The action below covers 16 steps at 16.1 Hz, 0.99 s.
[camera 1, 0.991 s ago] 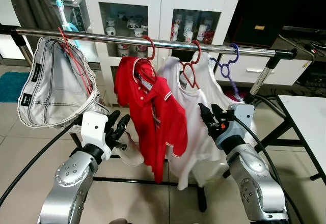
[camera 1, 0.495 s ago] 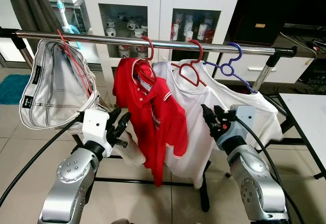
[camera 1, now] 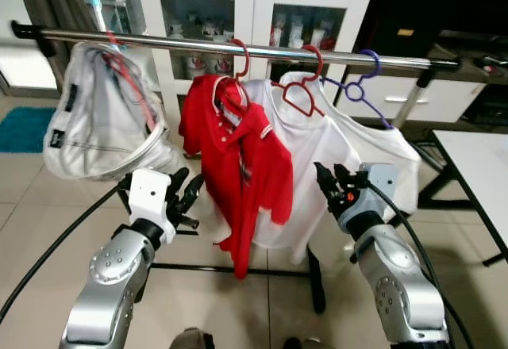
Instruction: Hang hanger
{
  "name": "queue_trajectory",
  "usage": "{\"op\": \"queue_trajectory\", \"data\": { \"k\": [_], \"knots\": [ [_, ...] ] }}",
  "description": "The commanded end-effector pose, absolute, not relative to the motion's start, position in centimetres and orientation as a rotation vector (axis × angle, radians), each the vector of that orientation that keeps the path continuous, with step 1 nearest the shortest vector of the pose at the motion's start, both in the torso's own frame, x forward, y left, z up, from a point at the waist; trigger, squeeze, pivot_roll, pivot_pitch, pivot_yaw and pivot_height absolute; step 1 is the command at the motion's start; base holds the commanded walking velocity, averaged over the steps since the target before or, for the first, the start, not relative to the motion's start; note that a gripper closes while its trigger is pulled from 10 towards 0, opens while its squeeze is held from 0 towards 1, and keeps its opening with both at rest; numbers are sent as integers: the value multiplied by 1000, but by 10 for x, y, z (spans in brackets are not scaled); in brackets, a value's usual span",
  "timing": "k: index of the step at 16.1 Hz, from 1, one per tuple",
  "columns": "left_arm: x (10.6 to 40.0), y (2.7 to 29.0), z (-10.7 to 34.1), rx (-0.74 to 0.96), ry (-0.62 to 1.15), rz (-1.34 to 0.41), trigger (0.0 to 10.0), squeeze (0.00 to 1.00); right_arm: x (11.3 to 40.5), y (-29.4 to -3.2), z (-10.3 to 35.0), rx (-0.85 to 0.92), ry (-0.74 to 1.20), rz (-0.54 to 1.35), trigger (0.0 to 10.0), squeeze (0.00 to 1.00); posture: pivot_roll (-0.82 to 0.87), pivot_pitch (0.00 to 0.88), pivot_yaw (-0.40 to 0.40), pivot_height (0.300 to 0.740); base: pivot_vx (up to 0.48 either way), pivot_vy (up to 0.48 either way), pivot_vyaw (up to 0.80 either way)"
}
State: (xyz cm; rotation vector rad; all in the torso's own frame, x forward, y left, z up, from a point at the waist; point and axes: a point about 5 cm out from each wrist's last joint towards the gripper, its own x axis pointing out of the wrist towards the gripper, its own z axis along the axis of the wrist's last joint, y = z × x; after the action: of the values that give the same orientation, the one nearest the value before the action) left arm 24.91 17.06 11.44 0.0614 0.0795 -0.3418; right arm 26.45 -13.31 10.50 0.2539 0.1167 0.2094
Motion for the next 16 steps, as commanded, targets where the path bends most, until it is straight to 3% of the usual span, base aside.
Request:
{"op": "queue_trajectory", "data": {
  "k": [1,12,16],
  "knots": [
    [249,168,114,63,74,-352,10000,0,266,-136,105,246,119,201,10000,0,17,0,-13,740,-244,0,0],
    [253,171,115,68,75,-322,10000,0,266,-133,105,230,106,218,10000,0,19,0,-10,740,0,0,0],
    [254,172,116,70,74,-321,10000,0,268,-133,106,234,103,217,10000,0,21,0,-10,740,0,325,0]
  ]
}}
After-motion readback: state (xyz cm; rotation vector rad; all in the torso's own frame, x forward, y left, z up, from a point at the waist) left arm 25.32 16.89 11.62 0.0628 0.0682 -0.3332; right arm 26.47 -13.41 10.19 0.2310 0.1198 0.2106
